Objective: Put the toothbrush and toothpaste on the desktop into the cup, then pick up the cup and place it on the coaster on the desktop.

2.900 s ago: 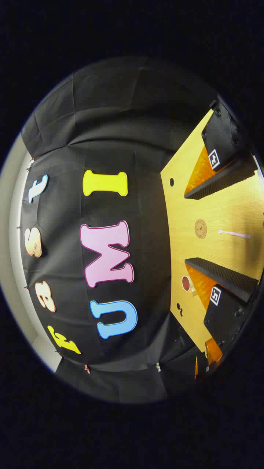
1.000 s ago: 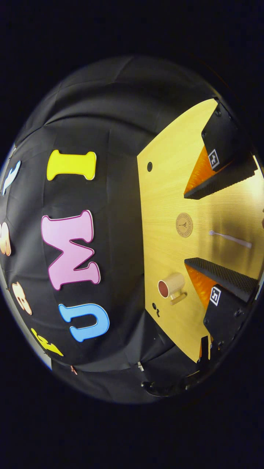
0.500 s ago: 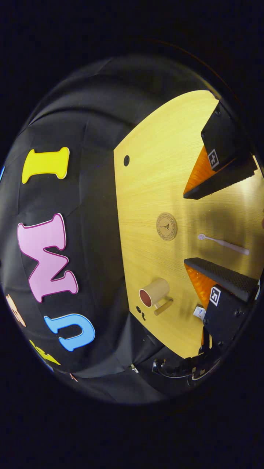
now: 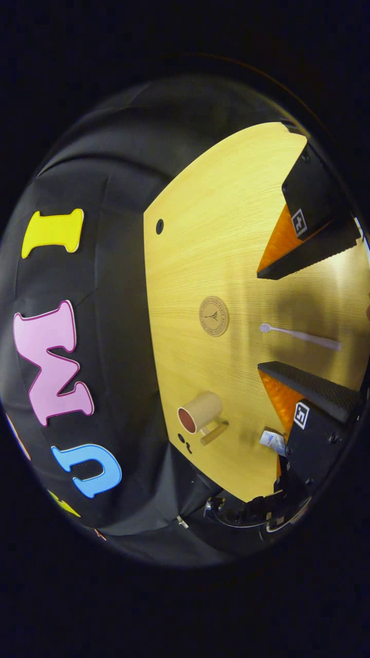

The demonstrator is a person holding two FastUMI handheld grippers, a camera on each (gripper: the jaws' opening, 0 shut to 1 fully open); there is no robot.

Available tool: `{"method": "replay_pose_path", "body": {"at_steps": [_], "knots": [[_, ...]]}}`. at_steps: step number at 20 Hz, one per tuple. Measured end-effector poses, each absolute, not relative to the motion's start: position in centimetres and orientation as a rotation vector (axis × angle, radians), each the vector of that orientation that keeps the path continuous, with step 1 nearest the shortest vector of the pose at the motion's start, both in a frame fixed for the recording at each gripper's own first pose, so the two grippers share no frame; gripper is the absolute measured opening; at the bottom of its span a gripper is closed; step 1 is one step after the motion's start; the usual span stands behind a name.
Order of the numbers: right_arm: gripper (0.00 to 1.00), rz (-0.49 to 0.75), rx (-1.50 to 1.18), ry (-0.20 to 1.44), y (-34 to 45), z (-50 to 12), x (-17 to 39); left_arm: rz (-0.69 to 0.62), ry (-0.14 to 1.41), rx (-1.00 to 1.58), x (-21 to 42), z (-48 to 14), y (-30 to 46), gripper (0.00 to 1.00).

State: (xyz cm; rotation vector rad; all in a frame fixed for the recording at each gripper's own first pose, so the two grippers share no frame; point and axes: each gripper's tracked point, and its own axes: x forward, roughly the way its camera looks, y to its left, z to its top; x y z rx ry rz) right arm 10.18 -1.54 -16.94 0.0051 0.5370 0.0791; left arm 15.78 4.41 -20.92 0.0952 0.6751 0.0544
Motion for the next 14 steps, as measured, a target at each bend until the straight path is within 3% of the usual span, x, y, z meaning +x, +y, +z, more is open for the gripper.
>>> {"method": "replay_pose_path", "body": {"at_steps": [1, 5, 6, 9, 10, 14], "knots": [[0.99, 0.069, 0.01, 0.549, -1.3, -17.3, 9.9, 0.047, 0.688, 0.116, 15.9, -21.0, 4.5, 0.39], [0.98, 0.032, 0.02, 0.608, -0.6, -18.8, 8.8, -0.001, 0.694, 0.117, 15.9, -20.8, 4.0, 0.32], [0.98, 0.028, 0.019, 0.623, -0.4, -19.2, 8.5, -0.005, 0.685, 0.111, 15.9, -20.8, 4.1, 0.36], [0.99, 0.016, -0.006, 0.674, 0.0, -20.6, 7.9, -0.006, 0.664, 0.081, 16.0, -20.7, 4.1, 0.19], [0.99, 0.017, -0.01, 0.689, 0.2, -21.0, 7.7, -0.015, 0.661, 0.068, 16.0, -20.6, 3.9, 0.24], [0.99, 0.007, -0.062, 0.747, 0.5, -22.5, 7.3, -0.034, 0.637, -0.033, 14.5, -19.8, 3.7, 0.22]]}}
